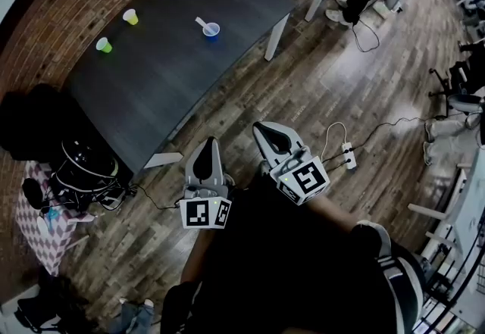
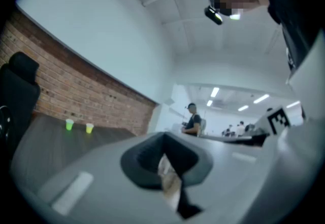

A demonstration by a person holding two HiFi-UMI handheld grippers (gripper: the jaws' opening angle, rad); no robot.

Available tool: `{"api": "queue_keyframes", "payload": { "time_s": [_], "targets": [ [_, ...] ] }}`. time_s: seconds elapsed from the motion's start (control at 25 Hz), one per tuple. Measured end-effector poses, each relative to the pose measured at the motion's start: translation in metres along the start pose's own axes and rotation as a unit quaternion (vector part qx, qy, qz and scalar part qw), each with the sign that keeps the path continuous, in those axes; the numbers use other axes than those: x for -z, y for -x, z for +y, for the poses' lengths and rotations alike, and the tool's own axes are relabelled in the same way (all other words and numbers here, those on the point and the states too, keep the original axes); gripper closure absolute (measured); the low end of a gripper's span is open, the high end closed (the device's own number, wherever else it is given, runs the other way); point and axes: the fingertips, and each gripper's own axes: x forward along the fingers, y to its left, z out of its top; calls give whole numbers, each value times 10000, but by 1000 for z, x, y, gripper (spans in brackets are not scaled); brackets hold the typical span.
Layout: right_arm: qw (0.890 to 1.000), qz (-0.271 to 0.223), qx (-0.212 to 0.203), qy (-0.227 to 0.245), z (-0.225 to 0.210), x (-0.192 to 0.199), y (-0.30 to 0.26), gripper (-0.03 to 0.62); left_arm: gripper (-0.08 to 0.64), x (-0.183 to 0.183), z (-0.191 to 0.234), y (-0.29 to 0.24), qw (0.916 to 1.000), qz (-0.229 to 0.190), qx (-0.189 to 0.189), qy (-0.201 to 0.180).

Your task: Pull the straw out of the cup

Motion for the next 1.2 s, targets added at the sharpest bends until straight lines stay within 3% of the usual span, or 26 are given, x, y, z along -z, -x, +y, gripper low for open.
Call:
{"api": "queue_keyframes", "payload": {
  "time_s": [1.2],
  "targets": [
    [9986, 30, -497, -182, -70, 8, 46, 586, 555, 22, -72, -37, 9986, 12, -520, -119]
  ]
}}
